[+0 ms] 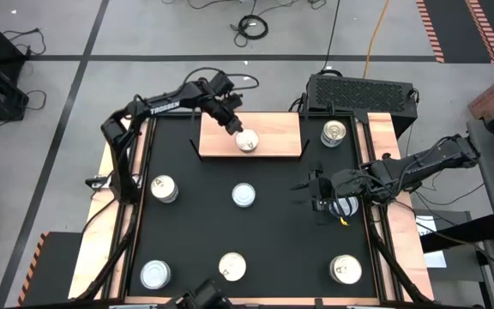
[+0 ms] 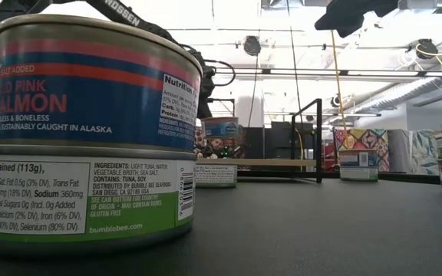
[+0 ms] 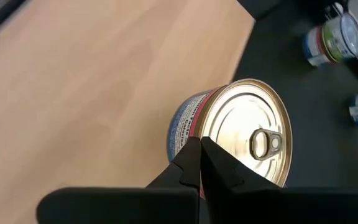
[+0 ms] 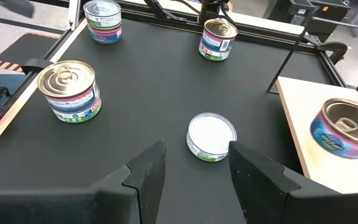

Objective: Stack canned seafood by type on shelf
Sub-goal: Put the blue tuna can on the shelf

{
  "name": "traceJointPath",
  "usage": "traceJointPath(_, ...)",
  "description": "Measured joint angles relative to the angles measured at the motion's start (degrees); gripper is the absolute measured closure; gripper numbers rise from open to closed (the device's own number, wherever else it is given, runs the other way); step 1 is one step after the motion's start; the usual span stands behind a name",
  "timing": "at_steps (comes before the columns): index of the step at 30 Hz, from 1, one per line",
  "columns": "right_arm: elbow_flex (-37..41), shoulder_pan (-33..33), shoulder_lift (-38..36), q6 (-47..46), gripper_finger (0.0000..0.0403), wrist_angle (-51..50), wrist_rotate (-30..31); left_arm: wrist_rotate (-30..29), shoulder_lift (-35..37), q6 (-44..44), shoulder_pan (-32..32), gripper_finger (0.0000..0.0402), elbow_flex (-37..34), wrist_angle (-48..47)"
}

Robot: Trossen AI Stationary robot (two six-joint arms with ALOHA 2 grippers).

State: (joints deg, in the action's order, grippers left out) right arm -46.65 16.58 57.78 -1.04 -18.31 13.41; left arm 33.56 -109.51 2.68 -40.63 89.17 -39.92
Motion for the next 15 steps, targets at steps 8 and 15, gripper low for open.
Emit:
traceJointPath(8,0.02,0.00,0.00,0.21,0.0234,0.00,0.02,-4.04,0.00,1.39,-3.79,0.0399,0.00,0.55)
traceJointPath(15,0.02,0.00,-0.02,0.20,0.0234,0.00,0.02,-4.04,0.02,1.13,-6.11,0.0399,0.00,0.44)
